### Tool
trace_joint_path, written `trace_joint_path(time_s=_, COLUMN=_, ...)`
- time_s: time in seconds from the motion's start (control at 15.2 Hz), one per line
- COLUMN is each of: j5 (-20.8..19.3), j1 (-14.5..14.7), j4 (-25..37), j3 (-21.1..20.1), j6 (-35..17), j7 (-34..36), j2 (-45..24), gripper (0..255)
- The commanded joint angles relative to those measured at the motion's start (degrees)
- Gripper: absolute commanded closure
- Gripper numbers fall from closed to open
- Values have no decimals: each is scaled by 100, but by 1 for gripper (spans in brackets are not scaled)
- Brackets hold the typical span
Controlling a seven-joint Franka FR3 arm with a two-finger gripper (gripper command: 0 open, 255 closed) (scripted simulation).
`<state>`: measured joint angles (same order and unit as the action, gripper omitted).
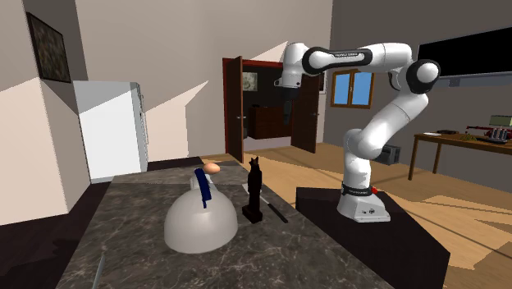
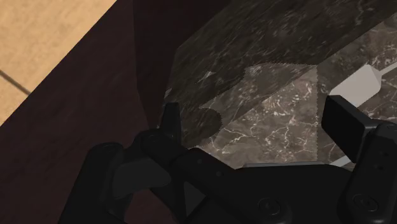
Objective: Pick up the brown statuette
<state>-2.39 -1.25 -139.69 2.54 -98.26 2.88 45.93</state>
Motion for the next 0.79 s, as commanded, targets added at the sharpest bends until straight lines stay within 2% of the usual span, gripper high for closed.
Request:
trace_joint_path(time_s=0.0, j5=0, j1=0, j4=0, j3=0, j6=0, j7=0, j2=0, gripper=0)
trace_joint_path(time_s=0.73, j5=684, j1=745, j4=-464, j3=-1148, j6=-1575, j7=811, j2=-337, gripper=0)
